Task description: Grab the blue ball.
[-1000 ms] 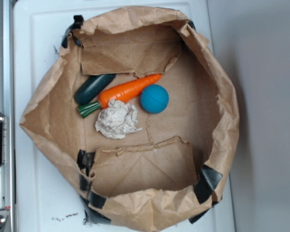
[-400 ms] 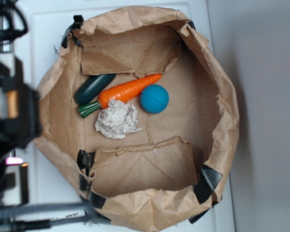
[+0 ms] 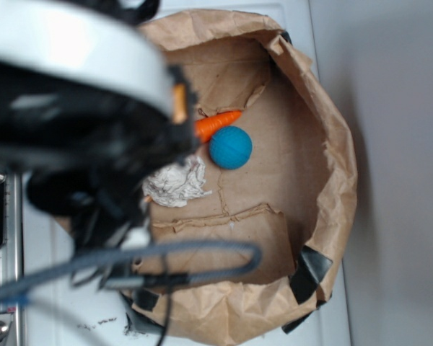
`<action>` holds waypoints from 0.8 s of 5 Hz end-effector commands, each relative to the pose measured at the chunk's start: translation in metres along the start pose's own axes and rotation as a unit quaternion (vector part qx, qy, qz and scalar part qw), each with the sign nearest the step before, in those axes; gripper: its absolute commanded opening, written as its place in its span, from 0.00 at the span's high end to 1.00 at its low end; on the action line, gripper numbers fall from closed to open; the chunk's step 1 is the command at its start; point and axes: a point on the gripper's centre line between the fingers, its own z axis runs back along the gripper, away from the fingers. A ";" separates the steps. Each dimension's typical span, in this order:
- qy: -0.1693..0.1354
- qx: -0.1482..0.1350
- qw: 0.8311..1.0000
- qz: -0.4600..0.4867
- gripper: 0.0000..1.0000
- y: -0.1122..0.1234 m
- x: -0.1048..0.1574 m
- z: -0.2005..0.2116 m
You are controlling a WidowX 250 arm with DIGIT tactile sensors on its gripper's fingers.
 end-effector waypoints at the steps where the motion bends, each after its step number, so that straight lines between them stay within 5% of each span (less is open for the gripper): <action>1: -0.034 0.002 0.999 0.002 0.00 0.005 0.010 0.017; 3: -0.034 0.002 0.999 0.002 0.00 0.005 0.010 0.017; 4: -0.036 0.004 0.999 -0.023 0.00 0.012 0.017 -0.015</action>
